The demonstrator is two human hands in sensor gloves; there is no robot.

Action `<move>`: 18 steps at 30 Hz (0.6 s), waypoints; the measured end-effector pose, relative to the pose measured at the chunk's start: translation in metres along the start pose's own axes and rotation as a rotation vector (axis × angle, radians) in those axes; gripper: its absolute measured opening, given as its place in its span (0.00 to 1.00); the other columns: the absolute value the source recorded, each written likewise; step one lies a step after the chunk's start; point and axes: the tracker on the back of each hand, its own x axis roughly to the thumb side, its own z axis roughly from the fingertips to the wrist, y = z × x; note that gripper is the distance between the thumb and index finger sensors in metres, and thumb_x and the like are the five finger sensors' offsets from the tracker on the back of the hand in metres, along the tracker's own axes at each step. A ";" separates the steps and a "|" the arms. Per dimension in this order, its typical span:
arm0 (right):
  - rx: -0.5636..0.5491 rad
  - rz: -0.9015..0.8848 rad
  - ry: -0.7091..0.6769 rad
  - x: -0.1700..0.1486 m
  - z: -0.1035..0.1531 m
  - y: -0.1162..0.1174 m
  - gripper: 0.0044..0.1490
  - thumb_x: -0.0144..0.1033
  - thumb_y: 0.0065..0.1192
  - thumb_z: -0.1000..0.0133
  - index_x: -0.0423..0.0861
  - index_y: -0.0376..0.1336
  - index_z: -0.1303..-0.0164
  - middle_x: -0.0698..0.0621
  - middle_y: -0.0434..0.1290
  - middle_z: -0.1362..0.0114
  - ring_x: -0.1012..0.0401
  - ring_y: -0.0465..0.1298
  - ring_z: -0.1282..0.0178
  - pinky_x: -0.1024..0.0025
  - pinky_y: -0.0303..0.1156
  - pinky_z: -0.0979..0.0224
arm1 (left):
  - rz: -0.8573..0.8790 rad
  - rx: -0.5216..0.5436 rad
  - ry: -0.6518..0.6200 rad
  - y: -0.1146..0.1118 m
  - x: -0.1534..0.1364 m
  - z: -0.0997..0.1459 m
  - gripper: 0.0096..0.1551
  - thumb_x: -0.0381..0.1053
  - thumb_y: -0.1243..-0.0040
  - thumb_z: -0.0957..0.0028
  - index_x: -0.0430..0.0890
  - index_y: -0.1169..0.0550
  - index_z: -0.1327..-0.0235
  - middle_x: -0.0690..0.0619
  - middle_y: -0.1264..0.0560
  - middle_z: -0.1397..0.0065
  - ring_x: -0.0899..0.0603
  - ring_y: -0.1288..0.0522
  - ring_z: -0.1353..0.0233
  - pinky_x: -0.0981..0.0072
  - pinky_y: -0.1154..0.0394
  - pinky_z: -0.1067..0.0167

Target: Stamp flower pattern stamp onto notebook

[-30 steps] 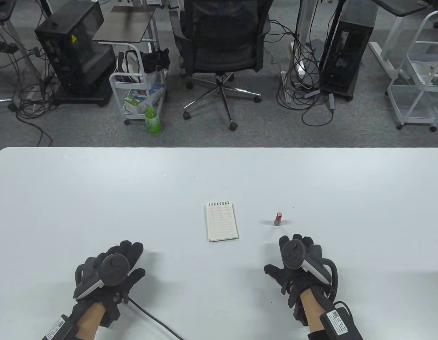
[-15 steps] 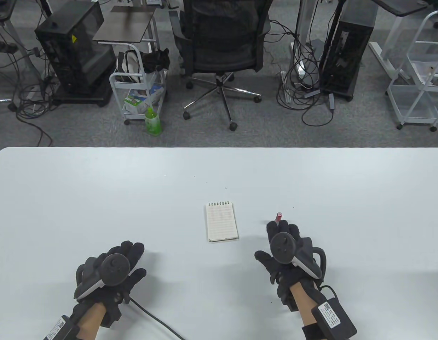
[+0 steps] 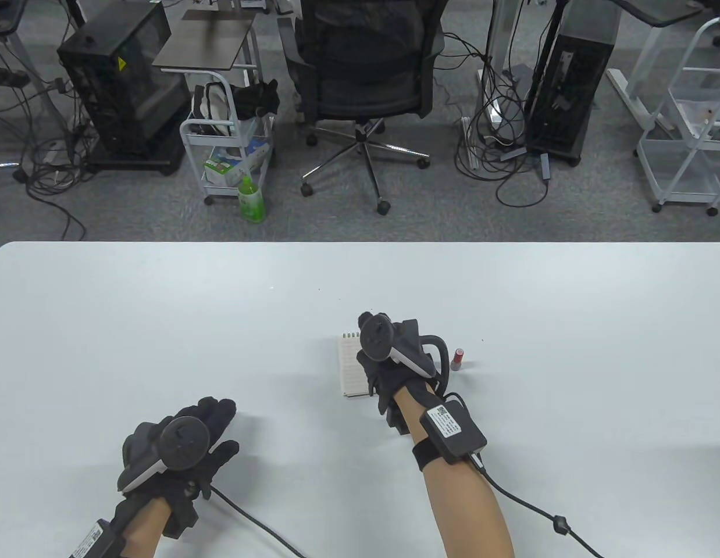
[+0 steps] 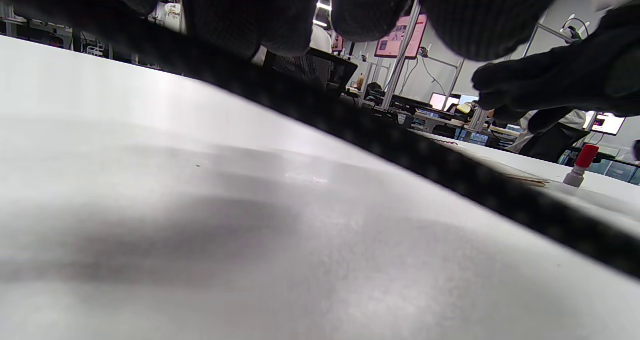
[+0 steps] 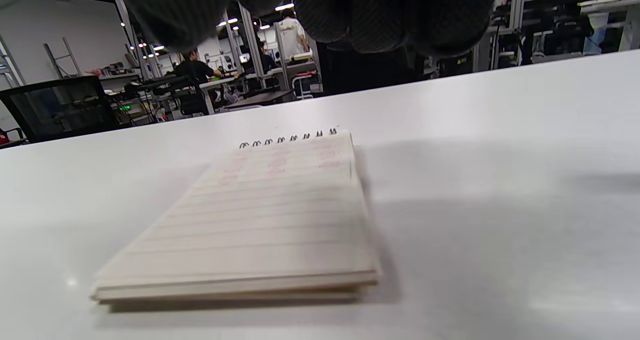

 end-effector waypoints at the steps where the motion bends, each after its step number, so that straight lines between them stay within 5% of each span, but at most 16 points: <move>1: 0.026 0.004 0.013 0.001 -0.008 0.003 0.45 0.43 0.57 0.48 0.55 0.44 0.22 0.43 0.47 0.18 0.41 0.55 0.19 0.46 0.62 0.27 | 0.001 0.001 -0.001 0.000 0.000 0.000 0.43 0.64 0.46 0.55 0.51 0.38 0.26 0.40 0.40 0.20 0.29 0.37 0.23 0.25 0.44 0.33; 12: 0.327 0.039 0.109 -0.009 -0.057 0.028 0.53 0.37 0.66 0.48 0.58 0.37 0.21 0.48 0.42 0.16 0.41 0.47 0.17 0.42 0.55 0.23 | 0.009 -0.015 0.007 -0.001 -0.002 -0.001 0.43 0.64 0.46 0.55 0.51 0.38 0.26 0.40 0.40 0.20 0.29 0.36 0.24 0.25 0.44 0.33; 18: 0.227 0.064 0.056 -0.007 -0.058 0.024 0.54 0.36 0.72 0.53 0.56 0.44 0.22 0.45 0.51 0.19 0.41 0.53 0.20 0.43 0.58 0.25 | 0.003 -0.019 0.006 -0.004 -0.001 -0.002 0.45 0.65 0.46 0.55 0.50 0.41 0.25 0.40 0.41 0.20 0.29 0.36 0.24 0.25 0.43 0.34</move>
